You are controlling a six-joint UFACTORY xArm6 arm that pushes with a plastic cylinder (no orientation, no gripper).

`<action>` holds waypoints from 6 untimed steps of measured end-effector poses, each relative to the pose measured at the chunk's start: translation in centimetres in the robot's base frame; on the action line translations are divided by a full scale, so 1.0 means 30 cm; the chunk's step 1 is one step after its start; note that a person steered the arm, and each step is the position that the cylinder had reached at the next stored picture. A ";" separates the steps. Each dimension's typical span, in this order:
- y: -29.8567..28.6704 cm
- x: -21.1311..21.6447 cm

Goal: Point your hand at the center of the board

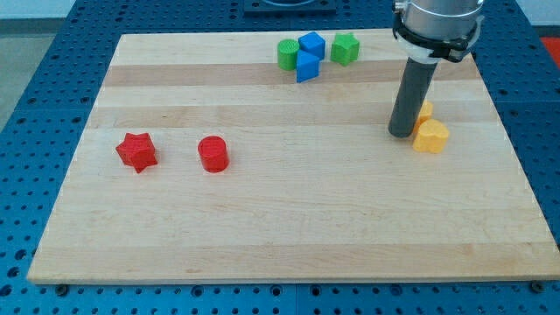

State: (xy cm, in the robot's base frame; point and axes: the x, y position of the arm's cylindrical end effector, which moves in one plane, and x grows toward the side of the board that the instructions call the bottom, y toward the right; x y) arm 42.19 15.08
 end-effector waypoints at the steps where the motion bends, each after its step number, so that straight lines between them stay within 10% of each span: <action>1: 0.020 -0.006; 6: -0.125 -0.029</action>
